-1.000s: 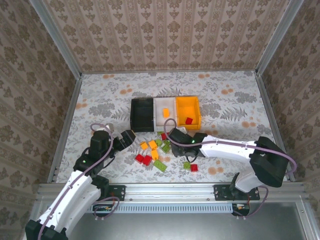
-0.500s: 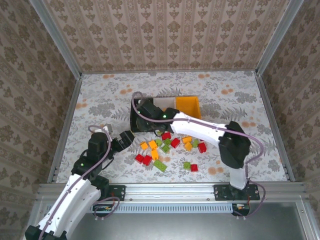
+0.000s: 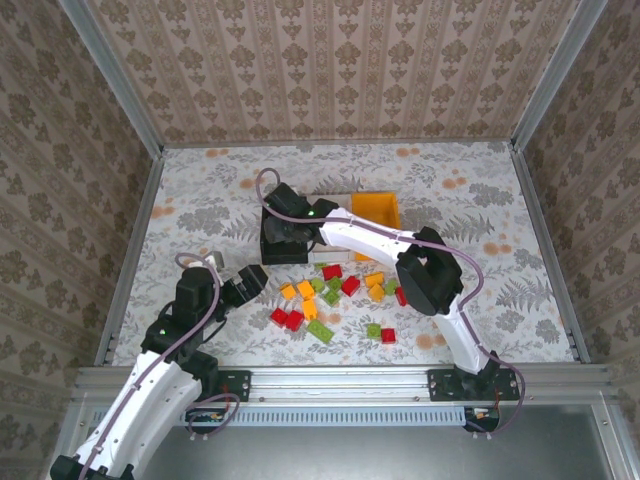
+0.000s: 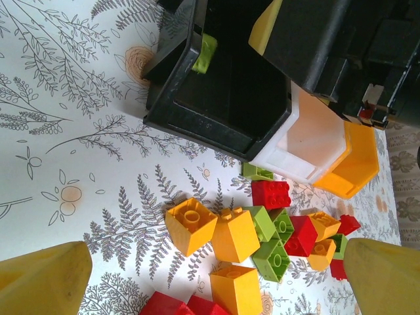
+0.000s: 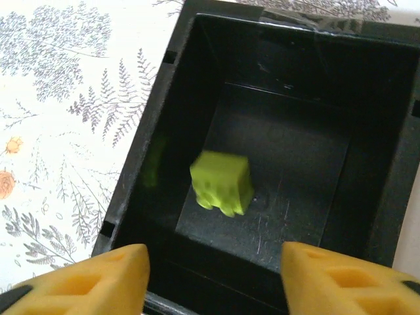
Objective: Sort the legos into containers by color
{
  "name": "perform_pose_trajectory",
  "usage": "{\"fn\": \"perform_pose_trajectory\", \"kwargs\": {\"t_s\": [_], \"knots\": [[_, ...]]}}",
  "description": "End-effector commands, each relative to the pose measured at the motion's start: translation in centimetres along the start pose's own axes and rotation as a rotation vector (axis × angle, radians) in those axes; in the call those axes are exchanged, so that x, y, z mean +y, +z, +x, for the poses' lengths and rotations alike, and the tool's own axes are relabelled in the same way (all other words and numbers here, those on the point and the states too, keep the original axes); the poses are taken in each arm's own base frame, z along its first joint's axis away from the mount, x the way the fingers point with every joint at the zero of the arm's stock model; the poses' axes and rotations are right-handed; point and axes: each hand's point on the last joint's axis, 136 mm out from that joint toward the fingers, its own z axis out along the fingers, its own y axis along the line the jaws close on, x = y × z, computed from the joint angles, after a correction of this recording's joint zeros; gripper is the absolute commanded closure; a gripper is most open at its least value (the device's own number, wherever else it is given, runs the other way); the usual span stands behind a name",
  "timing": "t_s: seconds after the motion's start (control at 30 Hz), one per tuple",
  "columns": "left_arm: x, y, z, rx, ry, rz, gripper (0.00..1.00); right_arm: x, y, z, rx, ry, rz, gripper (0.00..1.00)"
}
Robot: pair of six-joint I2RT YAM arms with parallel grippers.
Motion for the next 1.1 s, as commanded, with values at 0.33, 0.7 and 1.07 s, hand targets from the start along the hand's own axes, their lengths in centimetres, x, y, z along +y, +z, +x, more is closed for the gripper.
{"fn": "perform_pose_trajectory", "kwargs": {"t_s": [0.33,0.7,1.07], "knots": [[-1.8,0.3,-0.8,0.002,0.016,0.060,0.00,-3.4,-13.9,3.2,-0.114,0.076,-0.089,0.26],[-1.2,1.5,-0.6,0.009,0.004,0.041,0.00,-18.3,-17.6,18.4,0.094,0.197,0.278,0.23],[-0.5,1.8,-0.5,0.024,0.001,0.008,0.00,-24.5,-15.2,22.7,0.223,0.244,0.420,0.27]]}}
